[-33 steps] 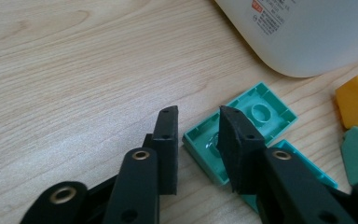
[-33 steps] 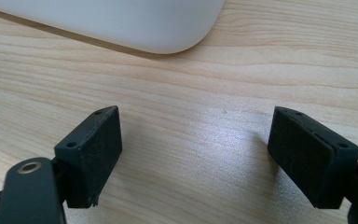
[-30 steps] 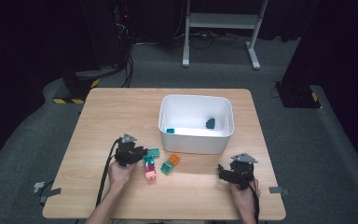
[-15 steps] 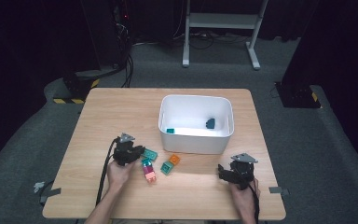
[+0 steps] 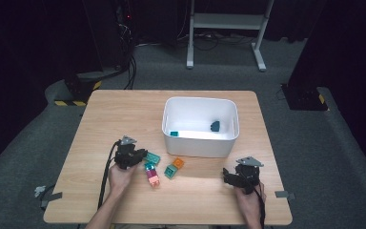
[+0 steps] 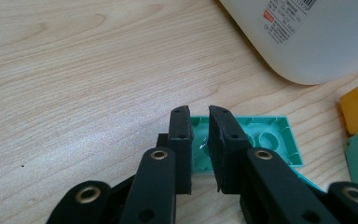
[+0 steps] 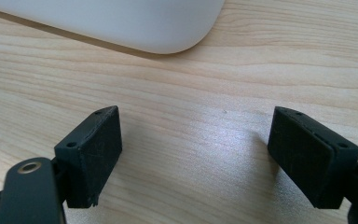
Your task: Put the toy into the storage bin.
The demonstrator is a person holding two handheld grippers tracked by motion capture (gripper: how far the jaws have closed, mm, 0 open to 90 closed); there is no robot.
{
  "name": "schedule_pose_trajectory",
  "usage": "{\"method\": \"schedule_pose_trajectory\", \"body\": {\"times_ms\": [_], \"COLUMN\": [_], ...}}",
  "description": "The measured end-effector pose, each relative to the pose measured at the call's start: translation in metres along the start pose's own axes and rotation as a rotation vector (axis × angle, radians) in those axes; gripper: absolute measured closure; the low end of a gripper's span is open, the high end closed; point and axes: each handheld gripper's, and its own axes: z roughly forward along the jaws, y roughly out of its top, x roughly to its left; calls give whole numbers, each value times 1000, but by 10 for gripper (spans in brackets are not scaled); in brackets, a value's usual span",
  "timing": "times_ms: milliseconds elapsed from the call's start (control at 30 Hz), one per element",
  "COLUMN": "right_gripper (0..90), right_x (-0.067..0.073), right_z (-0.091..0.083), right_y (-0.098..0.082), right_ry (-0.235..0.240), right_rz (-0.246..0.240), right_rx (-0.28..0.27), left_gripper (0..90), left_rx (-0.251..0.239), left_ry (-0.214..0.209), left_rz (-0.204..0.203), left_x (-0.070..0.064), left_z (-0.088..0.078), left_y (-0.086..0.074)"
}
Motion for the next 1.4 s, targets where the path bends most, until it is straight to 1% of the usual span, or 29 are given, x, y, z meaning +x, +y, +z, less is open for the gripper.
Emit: {"method": "schedule_pose_trajectory", "body": {"times_ms": [133, 267, 333, 400, 467, 500, 600, 767, 867, 967, 1033, 1167, 1300, 1400], "right_gripper": [173, 173, 173, 173, 174, 173, 173, 173, 173, 173, 173, 174, 173, 173], "right_x": [0, 0, 0, 0, 0, 0, 0, 0, 0, 0, 0, 0, 0, 0], "right_z": [0, 0, 0, 0, 0, 0, 0, 0, 0, 0, 0, 0, 0, 0], "right_y": [0, 0, 0, 0, 0, 0, 0, 0, 0, 0, 0, 0, 0, 0], "right_ry": [0, 0, 0, 0, 0, 0, 0, 0, 0, 0, 0, 0, 0, 0], "right_rz": [0, 0, 0, 0, 0, -1, 0, 0, 0, -1, 0, 0, 0, 0], "right_rx": [0, 0, 0, 0, 0, 0, 0, 1, 0, -1, 0, 0, 0, 0], "left_gripper": [778, 783, 788, 791, 795, 798, 811, 863, 873, 876, 877, 877, 877, 877], "left_rx": [-1, -1, -12, -11, -4, 4, 19, 18, 20, 16, 11, -14, -9, -21], "left_ry": [-3, -1, 0, 1, 8, 20, 35, 50, 53, 65, 74, 76, 81, 77], "left_rz": [-2, -2, -7, -8, -4, 5, 3, 18, 11, 8, 15, 6, 6, 6], "left_x": [0, 1, 2, 3, 2, 2, 1, -1, -1, -1, -1, 0, 2, 2], "left_z": [0, 0, -2, -3, -2, 0, 2, 3, 2, 2, 1, -4, -8, -12], "left_y": [0, 0, 0, 1, 0, 0, -1, -1, 0, -1, -1, 2, 2, 3]}}
